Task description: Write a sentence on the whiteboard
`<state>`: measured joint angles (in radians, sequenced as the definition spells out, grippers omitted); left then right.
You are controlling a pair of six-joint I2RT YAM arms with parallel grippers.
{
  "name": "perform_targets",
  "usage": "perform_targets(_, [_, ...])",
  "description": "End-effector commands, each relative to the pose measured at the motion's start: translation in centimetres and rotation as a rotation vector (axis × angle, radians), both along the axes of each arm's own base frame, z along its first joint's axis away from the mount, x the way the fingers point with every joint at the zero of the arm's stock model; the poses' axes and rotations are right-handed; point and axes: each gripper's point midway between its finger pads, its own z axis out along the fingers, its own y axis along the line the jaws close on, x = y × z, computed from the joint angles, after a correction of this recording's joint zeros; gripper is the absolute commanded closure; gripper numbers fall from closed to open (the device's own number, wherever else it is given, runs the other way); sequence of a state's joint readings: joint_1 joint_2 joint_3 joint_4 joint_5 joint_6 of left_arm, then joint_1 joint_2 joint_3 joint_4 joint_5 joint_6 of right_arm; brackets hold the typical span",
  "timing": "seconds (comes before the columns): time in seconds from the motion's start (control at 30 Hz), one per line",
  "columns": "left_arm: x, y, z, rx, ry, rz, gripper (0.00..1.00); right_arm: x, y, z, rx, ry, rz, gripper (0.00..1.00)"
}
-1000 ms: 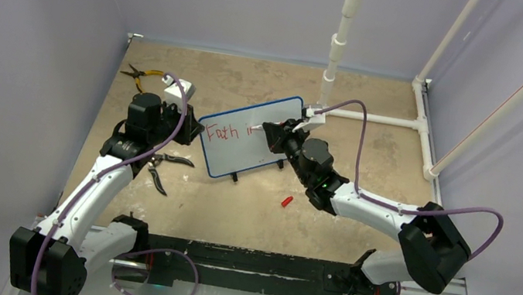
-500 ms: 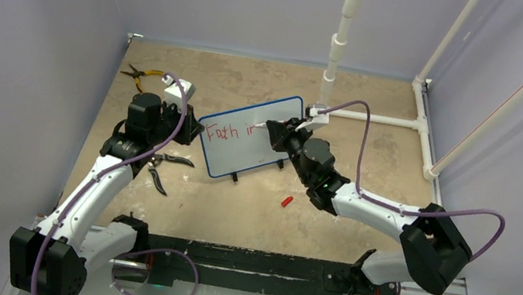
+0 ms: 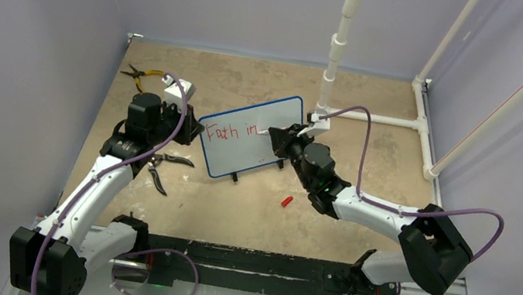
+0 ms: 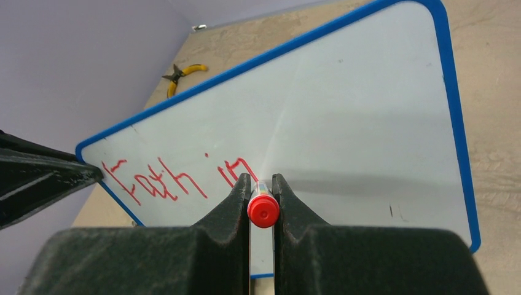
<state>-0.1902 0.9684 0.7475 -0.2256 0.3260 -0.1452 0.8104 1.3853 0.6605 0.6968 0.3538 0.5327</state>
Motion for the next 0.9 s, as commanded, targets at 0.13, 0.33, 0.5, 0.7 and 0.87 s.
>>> perform_targets(0.13, [0.0,-0.1,-0.2,0.006,-0.004,-0.018,1.0,0.1,-1.3,-0.4,0.001,0.01,-0.043,1.0])
perform_targets(0.33, [0.0,-0.1,-0.3,0.007,-0.001,-0.016,1.0,-0.3,-1.6,3.0,0.04,-0.053,-0.033,1.0])
perform_targets(0.5, [0.0,-0.1,-0.2,0.007,-0.004,-0.015,1.0,0.1,-2.4,4.4,0.041,-0.079,-0.056,1.0])
perform_targets(0.7, [0.0,-0.1,-0.2,0.007,-0.004,-0.014,1.0,1.2,-3.0,4.5,0.037,-0.087,-0.073,1.0])
perform_targets(0.87, [0.0,-0.1,-0.2,0.006,-0.004,-0.016,1.0,1.7,-3.0,5.1,0.043,-0.1,-0.074,1.0])
